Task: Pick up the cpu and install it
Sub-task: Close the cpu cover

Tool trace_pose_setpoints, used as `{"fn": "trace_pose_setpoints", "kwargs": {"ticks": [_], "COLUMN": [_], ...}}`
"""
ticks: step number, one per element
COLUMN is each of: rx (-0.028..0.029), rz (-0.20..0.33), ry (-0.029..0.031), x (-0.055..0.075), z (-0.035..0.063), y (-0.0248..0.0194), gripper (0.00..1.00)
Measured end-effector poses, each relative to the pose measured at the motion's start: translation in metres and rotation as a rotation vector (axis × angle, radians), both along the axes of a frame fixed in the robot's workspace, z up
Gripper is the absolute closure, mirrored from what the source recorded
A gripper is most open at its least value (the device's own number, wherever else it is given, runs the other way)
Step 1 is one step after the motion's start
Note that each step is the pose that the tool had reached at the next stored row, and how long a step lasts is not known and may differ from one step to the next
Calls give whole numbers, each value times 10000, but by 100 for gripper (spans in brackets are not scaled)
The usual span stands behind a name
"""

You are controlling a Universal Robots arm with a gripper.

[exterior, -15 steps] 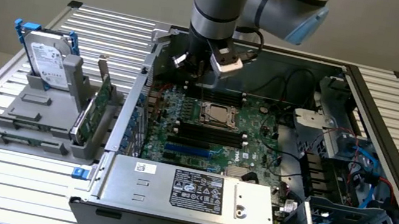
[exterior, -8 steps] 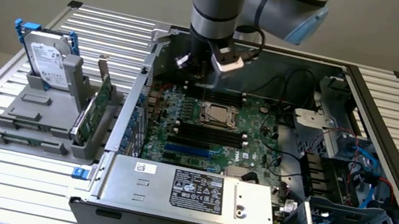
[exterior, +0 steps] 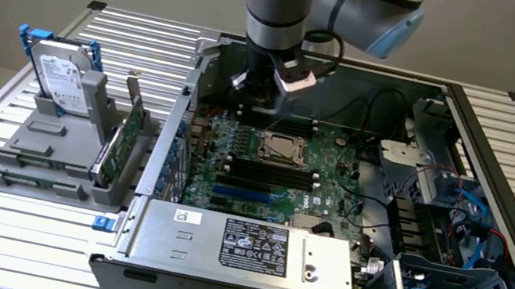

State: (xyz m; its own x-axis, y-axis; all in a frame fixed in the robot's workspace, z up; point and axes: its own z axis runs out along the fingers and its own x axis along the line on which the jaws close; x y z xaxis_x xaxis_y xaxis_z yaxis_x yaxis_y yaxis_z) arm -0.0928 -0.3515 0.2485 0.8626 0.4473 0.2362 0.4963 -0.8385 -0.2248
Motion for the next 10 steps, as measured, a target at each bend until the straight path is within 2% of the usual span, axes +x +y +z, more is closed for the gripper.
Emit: {"fn": "trace_pose_setpoints", "kwargs": {"ticks": [2, 3, 7, 10], "rx": [2, 5, 3, 29], "rz": [-44, -56, -81, -113], "ry": [-124, -153, -172, -174], "x": [0, 0, 0, -1], "z": [0, -5, -54, -106], "y": [0, 0, 0, 0], "gripper": [89, 89, 89, 89]}}
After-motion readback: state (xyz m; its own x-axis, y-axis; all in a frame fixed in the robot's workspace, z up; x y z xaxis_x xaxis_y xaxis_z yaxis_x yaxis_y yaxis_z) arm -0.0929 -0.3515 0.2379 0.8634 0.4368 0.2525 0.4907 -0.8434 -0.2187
